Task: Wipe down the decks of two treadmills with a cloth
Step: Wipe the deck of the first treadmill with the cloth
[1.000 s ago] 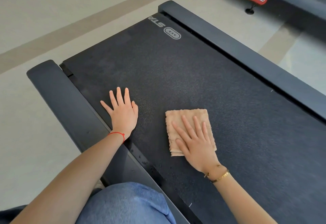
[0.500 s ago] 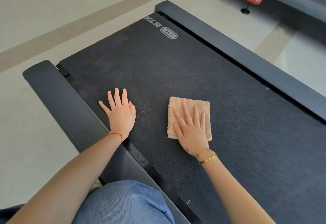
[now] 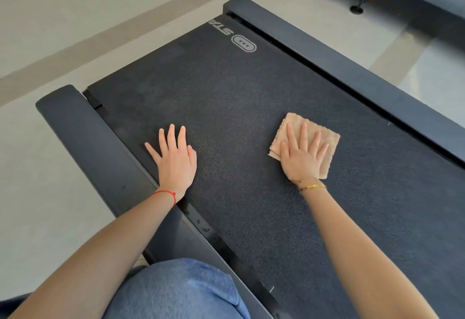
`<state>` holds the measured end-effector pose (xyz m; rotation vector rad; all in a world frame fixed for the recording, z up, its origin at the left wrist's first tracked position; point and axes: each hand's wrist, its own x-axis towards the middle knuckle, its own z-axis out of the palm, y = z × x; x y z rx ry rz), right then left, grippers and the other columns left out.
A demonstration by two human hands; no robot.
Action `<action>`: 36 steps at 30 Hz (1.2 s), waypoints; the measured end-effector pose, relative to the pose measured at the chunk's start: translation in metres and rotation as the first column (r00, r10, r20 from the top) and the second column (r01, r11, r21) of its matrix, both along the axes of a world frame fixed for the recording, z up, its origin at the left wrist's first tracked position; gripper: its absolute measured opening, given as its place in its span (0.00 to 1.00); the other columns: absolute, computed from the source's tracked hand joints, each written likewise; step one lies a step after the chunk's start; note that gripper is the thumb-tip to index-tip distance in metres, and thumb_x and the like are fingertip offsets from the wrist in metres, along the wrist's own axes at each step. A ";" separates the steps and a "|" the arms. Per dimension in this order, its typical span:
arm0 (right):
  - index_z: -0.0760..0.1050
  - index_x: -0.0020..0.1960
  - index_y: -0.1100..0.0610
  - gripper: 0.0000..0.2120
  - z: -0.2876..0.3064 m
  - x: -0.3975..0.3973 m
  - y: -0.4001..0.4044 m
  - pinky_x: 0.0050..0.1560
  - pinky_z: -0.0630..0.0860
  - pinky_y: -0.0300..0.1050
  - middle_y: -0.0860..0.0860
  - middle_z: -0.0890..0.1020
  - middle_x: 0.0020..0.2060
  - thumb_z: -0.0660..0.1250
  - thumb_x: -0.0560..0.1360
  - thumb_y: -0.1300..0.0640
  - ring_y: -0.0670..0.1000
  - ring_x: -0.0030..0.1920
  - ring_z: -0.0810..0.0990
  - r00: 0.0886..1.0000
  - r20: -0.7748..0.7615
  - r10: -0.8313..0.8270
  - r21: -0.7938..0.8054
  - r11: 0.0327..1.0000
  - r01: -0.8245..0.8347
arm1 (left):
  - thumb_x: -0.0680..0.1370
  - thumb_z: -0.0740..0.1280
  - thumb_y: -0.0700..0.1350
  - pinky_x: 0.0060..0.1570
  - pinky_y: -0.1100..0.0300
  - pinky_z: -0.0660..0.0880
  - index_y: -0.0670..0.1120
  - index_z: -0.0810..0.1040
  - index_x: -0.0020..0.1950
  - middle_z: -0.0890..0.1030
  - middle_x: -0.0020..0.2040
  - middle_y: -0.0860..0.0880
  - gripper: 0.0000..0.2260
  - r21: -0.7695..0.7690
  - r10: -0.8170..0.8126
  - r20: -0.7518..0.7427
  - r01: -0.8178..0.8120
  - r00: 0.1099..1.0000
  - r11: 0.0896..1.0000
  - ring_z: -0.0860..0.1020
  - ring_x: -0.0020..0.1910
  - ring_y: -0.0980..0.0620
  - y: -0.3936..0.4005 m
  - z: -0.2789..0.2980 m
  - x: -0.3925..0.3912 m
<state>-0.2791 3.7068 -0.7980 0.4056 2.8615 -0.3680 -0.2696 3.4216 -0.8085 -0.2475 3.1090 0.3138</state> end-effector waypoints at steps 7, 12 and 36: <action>0.39 0.79 0.37 0.26 -0.005 0.032 -0.041 0.76 0.32 0.60 0.44 0.40 0.80 0.41 0.83 0.40 0.59 0.79 0.36 0.907 -0.064 0.416 0.049 0.909 -0.414 | 0.83 0.54 0.46 0.73 0.30 0.48 0.46 0.59 0.80 0.58 0.80 0.43 0.24 0.025 0.015 -0.019 -0.014 1.000 1.000 0.51 0.80 0.41 0.000 -0.001 -0.001; 0.40 0.78 0.35 0.25 -0.005 0.010 -0.009 0.77 0.34 0.58 0.43 0.42 0.80 0.42 0.83 0.39 0.58 0.79 0.38 0.941 -0.068 0.331 0.031 0.944 -0.329 | 0.83 0.56 0.45 0.73 0.31 0.48 0.47 0.62 0.79 0.59 0.79 0.45 0.23 0.072 0.052 -0.058 -0.047 0.997 0.996 0.52 0.80 0.43 0.001 -0.004 -0.002; 0.44 0.80 0.40 0.26 -0.007 -0.114 -0.068 0.77 0.36 0.61 0.45 0.43 0.81 0.44 0.84 0.41 0.59 0.79 0.38 0.831 -0.080 0.551 0.054 0.835 -0.548 | 0.81 0.55 0.46 0.72 0.30 0.51 0.47 0.64 0.77 0.62 0.78 0.45 0.23 0.027 0.079 -0.096 -0.077 0.992 0.997 0.56 0.79 0.42 0.002 -0.012 -0.008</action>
